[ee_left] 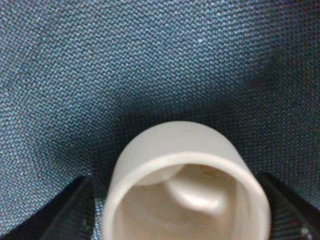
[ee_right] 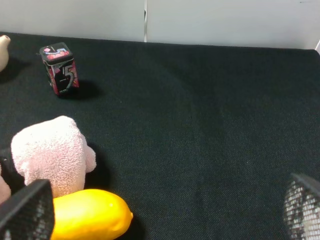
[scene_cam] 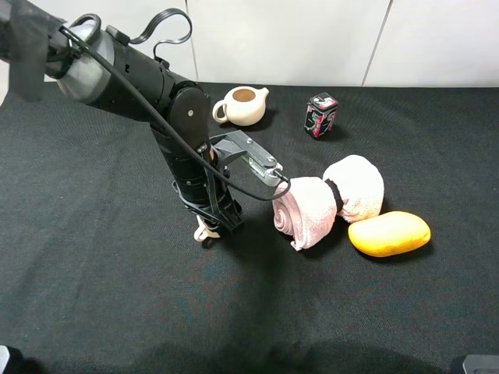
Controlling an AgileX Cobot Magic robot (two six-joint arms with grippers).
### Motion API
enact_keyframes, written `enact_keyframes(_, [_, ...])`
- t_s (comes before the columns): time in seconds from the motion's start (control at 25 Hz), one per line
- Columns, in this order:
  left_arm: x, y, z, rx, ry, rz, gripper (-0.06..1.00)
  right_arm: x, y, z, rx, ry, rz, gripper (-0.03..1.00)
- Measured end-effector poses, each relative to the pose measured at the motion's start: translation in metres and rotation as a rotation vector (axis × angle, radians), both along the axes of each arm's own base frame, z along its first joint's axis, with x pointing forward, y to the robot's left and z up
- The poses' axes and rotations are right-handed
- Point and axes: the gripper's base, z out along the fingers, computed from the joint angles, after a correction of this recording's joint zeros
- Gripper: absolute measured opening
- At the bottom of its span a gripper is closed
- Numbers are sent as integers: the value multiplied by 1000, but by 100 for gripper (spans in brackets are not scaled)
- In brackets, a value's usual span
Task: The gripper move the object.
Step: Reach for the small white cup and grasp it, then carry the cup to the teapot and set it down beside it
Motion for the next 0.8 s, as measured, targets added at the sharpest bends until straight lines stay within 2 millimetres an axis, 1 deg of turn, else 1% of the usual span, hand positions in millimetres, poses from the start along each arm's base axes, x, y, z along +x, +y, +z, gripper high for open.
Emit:
enact_keyframes(0.24, [0,0,0,2,4,5,57,0,0,0,0,0,0,69])
enact_keyframes(0.68, [0,0,1,5,8,5,57,0,0,0,0,0,0,69])
enact_keyframes(0.8, [2,-2,7,4,7,8,57,0,0,0,0,0,0,69])
